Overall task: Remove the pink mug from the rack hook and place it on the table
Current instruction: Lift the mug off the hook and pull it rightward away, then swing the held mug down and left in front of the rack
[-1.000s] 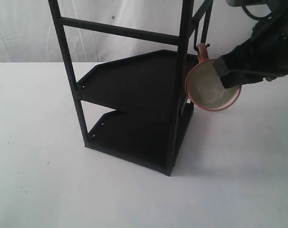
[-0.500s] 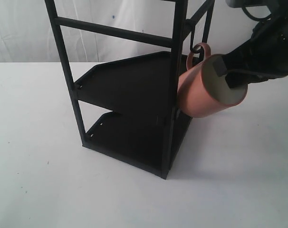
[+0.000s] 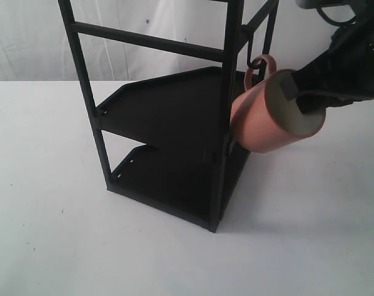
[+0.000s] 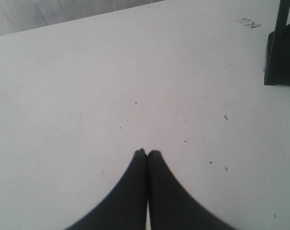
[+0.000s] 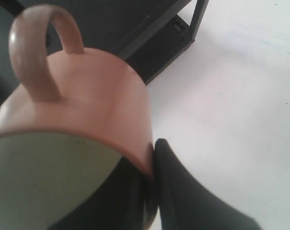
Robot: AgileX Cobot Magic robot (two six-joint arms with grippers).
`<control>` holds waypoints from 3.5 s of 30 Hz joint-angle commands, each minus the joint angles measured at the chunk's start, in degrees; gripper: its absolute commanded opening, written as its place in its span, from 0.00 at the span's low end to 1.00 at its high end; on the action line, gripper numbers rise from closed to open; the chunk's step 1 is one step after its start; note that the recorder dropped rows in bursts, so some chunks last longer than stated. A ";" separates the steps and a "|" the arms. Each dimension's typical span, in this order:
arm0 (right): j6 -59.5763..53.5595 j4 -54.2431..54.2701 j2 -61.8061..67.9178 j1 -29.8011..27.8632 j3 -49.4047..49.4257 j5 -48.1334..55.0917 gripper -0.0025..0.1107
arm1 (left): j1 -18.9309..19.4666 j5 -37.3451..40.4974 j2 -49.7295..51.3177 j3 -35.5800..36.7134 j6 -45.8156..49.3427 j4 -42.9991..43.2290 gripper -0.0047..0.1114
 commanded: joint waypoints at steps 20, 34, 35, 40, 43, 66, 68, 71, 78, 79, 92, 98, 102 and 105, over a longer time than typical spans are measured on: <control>2.31 -7.94 -4.41 -0.02 -0.33 2.19 0.02 | -0.32 -0.21 -0.28 0.18 0.15 -0.55 0.04; 13.16 -20.50 -4.41 -0.02 -0.33 12.83 0.02 | -0.32 -0.21 -0.28 0.18 0.15 -0.55 0.04; 12.89 -20.35 -4.41 -0.02 -0.33 12.83 0.02 | -0.32 -0.21 -0.28 0.18 0.15 -0.55 0.04; 12.03 -19.13 -4.41 -0.02 -0.33 12.83 0.02 | -0.32 -0.21 -0.28 0.18 0.15 -0.55 0.04; 8.47 -14.12 -4.49 -0.02 -0.33 12.83 0.02 | -0.32 -0.21 -0.28 0.18 0.15 -0.55 0.04; -9.98 6.39 -4.49 10.95 7.41 12.83 0.02 | -0.32 -0.21 -0.28 0.18 0.15 -0.55 0.04; -10.91 6.39 -4.49 15.86 8.10 12.83 0.02 | -0.32 -0.21 -0.28 0.18 0.15 -0.55 0.04; -14.15 6.39 -4.49 22.65 9.01 12.83 0.02 | -0.32 -0.21 -0.28 0.18 0.15 -0.55 0.04; -24.58 7.49 -4.49 32.43 11.04 -0.71 0.02 | -0.32 -0.21 -0.28 0.18 0.15 -0.55 0.04; -25.62 7.48 -4.49 33.23 11.48 -3.05 0.02 | -0.32 -0.21 -0.28 0.18 0.15 -0.55 0.04; -21.42 6.38 -2.50 34.85 14.08 -7.04 0.02 | -0.32 -0.21 -0.28 0.18 0.15 -0.55 0.04; -17.68 5.64 6.53 36.44 -5.55 8.84 0.02 | -0.32 -0.21 -0.28 0.18 0.15 -0.55 0.04; -11.65 -2.03 17.44 38.24 -17.46 10.10 0.02 | -0.32 -0.21 -0.28 0.18 0.15 -0.55 0.04; -10.21 -4.34 25.86 38.24 -26.14 12.83 0.02 | -0.32 -0.21 -0.28 0.18 0.15 -0.55 0.04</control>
